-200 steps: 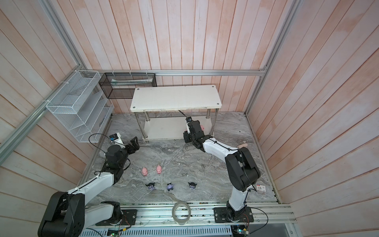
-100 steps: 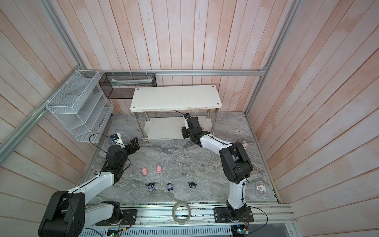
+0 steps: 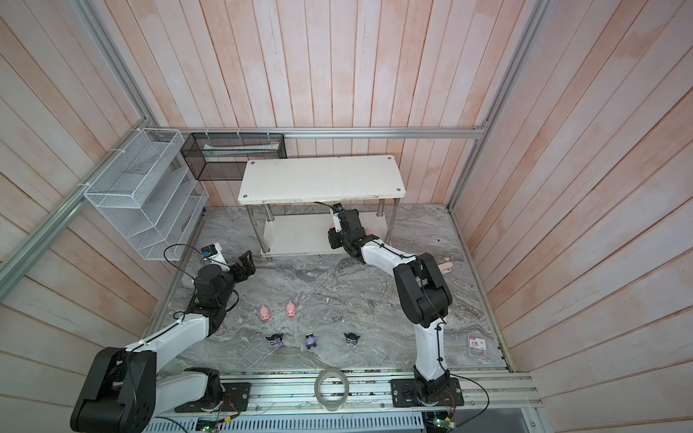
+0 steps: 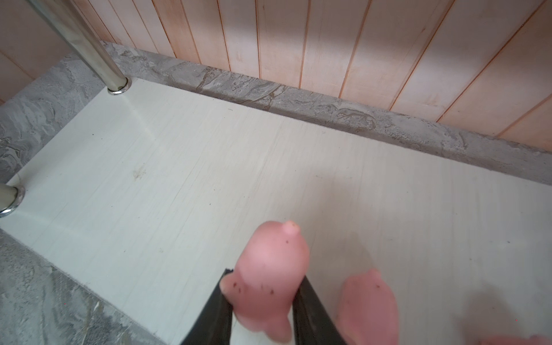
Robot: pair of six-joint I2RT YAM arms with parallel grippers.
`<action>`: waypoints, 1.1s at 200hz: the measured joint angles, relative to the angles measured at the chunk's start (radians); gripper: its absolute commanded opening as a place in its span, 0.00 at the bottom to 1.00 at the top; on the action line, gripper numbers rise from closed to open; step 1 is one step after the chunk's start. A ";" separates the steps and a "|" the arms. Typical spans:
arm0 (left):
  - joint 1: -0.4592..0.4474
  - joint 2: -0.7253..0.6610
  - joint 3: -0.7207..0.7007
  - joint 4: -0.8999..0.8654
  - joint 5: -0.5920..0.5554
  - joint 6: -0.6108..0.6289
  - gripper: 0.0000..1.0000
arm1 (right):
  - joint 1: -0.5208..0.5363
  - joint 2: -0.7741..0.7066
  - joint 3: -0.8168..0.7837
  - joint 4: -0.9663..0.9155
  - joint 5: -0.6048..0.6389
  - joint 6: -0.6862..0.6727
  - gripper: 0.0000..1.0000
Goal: Organize plastic toys on shelves
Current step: Place the plastic toy on the shelf.
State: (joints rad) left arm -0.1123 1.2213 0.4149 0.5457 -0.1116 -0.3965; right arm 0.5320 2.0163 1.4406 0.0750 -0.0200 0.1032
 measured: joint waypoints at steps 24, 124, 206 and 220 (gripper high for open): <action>0.000 0.000 0.000 0.000 0.000 0.000 1.00 | 0.000 0.019 0.000 0.000 -0.005 0.000 0.34; 0.000 0.000 0.000 0.000 -0.001 0.000 1.00 | 0.000 0.055 0.018 -0.016 -0.007 -0.007 0.35; 0.000 0.000 0.000 0.000 -0.001 0.004 1.00 | 0.000 0.092 0.040 -0.025 -0.007 -0.024 0.40; 0.000 0.000 0.000 0.000 -0.001 0.004 1.00 | 0.000 0.093 0.040 -0.026 -0.008 -0.027 0.42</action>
State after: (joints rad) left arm -0.1123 1.2213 0.4149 0.5457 -0.1123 -0.3927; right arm 0.5320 2.1094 1.4803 0.0486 -0.0277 0.0761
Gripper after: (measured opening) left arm 0.999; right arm 0.402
